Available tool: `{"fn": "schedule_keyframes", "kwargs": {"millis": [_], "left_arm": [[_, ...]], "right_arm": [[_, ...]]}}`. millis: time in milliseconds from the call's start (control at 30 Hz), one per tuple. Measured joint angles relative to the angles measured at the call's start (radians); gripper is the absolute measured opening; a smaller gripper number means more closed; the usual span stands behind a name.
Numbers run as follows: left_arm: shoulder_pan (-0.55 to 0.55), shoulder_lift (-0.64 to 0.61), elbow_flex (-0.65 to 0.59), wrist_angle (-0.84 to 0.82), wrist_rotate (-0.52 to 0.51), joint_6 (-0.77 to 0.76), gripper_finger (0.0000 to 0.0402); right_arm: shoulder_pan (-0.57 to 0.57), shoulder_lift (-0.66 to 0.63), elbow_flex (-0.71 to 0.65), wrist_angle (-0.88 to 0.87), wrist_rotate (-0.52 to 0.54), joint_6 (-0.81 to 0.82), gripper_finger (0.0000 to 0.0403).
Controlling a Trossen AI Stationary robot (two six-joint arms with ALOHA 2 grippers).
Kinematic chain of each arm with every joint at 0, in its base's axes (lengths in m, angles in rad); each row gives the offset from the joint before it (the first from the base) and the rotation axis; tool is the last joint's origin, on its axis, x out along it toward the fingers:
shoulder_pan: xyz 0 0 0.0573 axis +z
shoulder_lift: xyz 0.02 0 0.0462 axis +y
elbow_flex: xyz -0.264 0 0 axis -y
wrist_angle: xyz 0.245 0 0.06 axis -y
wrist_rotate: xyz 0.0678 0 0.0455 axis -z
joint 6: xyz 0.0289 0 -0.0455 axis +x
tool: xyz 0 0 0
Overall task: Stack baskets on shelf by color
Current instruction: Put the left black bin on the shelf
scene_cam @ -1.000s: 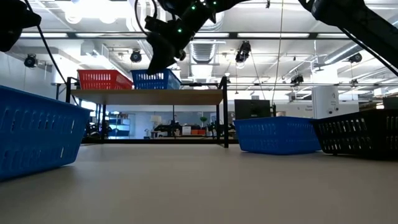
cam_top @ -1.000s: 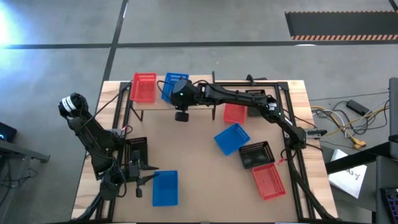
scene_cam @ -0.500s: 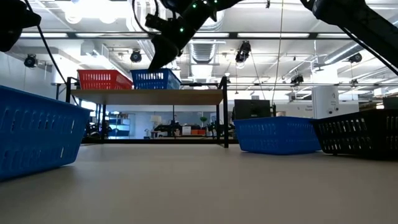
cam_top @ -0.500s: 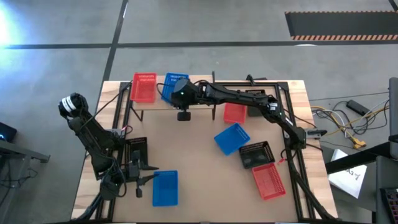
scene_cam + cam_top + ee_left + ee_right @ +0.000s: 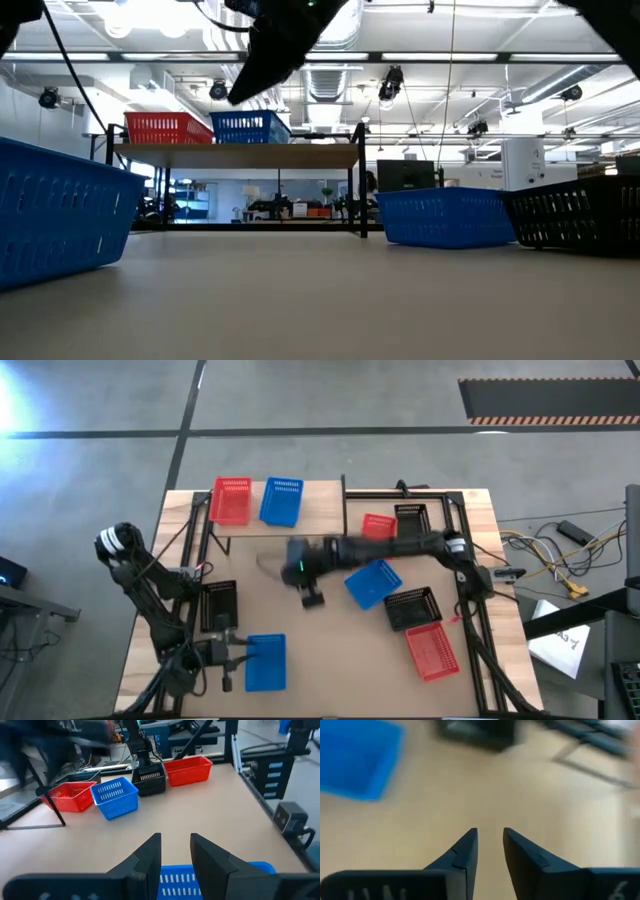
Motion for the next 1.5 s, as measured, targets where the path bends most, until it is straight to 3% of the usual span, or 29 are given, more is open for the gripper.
{"fn": "schedule_keyframes", "kwargs": {"millis": [133, 333, 433, 500, 667, 833, 933, 1133, 1400, 1500], "left_arm": [[0.0, 0.037, 0.052, -0.004, 0.003, 0.006, 0.0088], [0.001, 0.004, 0.151, -0.107, 0.146, 0.005, 0.0088], [0.001, -0.019, 0.21, -0.236, 0.206, -0.028, 0.0088], [0.006, -0.044, 0.251, -0.413, 0.256, -0.147, 0.0088], [0.041, -0.085, 0.336, -0.99, 0.446, -0.675, 0.0088], [0.078, -0.101, 0.321, -1.299, 0.692, -1.003, 0.0088], [0.087, -0.115, 0.291, -1.316, 0.801, -1.049, 0.0088], [0.087, -0.147, 0.271, -1.317, 0.836, -1.05, 0.0098], [0.089, -0.169, 0.219, -1.325, 0.875, -1.046, 0.0181], [0.089, -0.153, 0.182, -1.315, 0.91, -1.043, 0.0193]], "right_arm": [[0.13, -0.091, -0.239, 0.149, 0.088, 0.077, 0.0062], [0.292, -0.25, -0.582, 0.395, 0.285, 0.272, 0.0043], [0.362, -0.324, -0.72, 0.507, 0.403, 0.376, 0.0044], [0.401, -0.358, -0.797, 0.549, 0.489, 0.427, 0.0045], [0.484, -0.428, -0.939, 0.626, 0.692, 0.549, 0.0043], [0.559, -0.465, -1.034, 0.616, 0.824, 0.662, 0.0043], [0.6, -0.504, -1.075, 0.614, 0.857, 0.725, 0.0043], [0.64, -0.595, -1.121, 0.575, 0.856, 0.806, 0.0043], [0.639, -0.63, -1.125, 0.538, 0.857, 0.793, 0.0043], [0.639, -0.614, -1.127, 0.539, 0.857, 0.792, 0.0043]]}}
